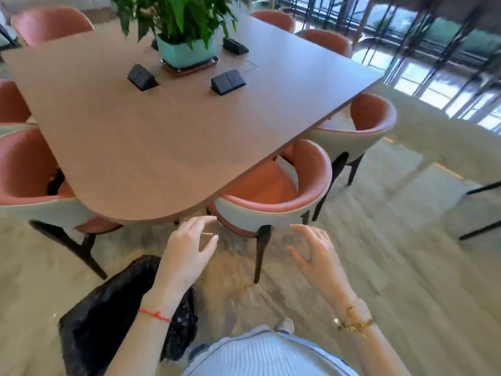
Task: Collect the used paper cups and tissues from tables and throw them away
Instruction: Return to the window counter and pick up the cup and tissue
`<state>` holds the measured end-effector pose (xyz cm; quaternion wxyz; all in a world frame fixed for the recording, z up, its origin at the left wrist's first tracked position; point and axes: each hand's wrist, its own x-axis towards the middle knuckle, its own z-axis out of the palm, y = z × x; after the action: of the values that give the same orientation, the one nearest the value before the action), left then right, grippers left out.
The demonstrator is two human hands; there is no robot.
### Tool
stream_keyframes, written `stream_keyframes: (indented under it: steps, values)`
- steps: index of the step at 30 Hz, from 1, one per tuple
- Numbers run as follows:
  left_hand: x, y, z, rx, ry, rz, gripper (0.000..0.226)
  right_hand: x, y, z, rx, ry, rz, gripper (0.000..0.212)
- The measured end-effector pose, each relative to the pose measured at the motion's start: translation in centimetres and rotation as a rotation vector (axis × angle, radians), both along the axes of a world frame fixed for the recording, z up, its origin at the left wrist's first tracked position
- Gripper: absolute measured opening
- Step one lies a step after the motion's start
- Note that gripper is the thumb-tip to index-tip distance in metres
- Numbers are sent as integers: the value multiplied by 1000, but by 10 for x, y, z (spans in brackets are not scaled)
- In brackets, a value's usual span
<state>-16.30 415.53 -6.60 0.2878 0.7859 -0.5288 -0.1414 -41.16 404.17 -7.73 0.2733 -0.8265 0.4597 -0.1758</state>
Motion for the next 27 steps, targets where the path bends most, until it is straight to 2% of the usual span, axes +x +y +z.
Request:
stream_keyframes:
  steps: [10, 18, 27]
  values:
    - [-143, -139, 11, -50, 23, -292, 38, -174, -60, 10, -44, -13, -352, 41]
    - [-233, -259, 19, -25, 11, -571, 39, -263, -104, 10, -18, -32, -669, 39]
    - [-321, -444, 5, -9, 32, -771, 38, -337, -234, -1, 5, -14, -850, 37]
